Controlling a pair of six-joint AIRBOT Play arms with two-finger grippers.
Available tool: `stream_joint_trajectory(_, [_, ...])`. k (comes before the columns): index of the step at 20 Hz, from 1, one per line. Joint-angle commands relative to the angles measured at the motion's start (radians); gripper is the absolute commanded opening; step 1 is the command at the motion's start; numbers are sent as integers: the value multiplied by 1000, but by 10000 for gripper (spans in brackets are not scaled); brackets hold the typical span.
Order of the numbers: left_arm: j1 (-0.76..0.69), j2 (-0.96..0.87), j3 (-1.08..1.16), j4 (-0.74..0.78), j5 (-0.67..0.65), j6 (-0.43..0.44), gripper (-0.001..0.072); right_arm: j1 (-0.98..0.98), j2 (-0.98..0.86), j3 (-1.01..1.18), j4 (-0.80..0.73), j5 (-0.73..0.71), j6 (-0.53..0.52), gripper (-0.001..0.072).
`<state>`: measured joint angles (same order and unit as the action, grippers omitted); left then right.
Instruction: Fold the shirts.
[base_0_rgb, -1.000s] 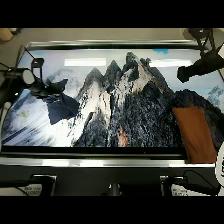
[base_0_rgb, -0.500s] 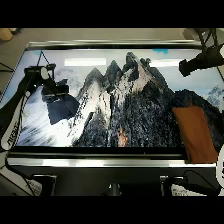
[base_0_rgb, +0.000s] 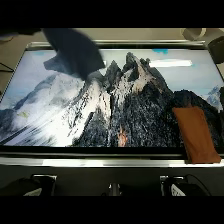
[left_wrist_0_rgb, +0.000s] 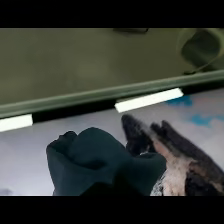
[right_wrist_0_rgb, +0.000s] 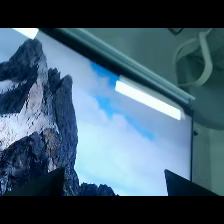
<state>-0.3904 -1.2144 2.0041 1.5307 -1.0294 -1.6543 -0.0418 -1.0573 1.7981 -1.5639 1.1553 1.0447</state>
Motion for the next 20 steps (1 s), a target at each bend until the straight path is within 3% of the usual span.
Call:
stream_joint_trajectory(1, [-125,105,-14,6,84,-33,27,1,144,0,-5,30,17,669])
stream_joint_trajectory(4, [-185,67,-127,6,84,-89,27,1,172,-1,-19,183,17,669])
stream_joint_trajectory(6, [-236,24,-284,5,84,-109,27,1,136,-2,-19,378,17,668])
stream_joint_trajectory(8, [-298,-43,-488,0,106,-194,27,1,74,-42,-19,476,17,667])
stream_joint_trajectory(11, [-389,-174,-744,-114,259,-242,27,1,-32,-173,-17,420,17,667])
stream_joint_trajectory(14, [-412,-304,-789,-290,244,-238,47,1,-154,-282,37,373,24,667])
stream_joint_trajectory(15, [-399,-313,-773,-309,224,-226,237,1,-193,-302,80,373,23,667])
stream_joint_trajectory(16, [-377,-307,-746,-308,185,-194,514,1,-223,-321,130,374,11,667])
stream_joint_trajectory(17, [-338,-298,-702,-305,112,-122,656,1,-244,-336,175,375,-1,668])
stream_joint_trajectory(18, [-285,-286,-641,-275,-6,-54,654,1,-260,-356,229,375,-3,668])
stream_joint_trajectory(20, [-171,-246,-541,-116,-237,-2,649,2,-271,-421,377,370,-32,668])
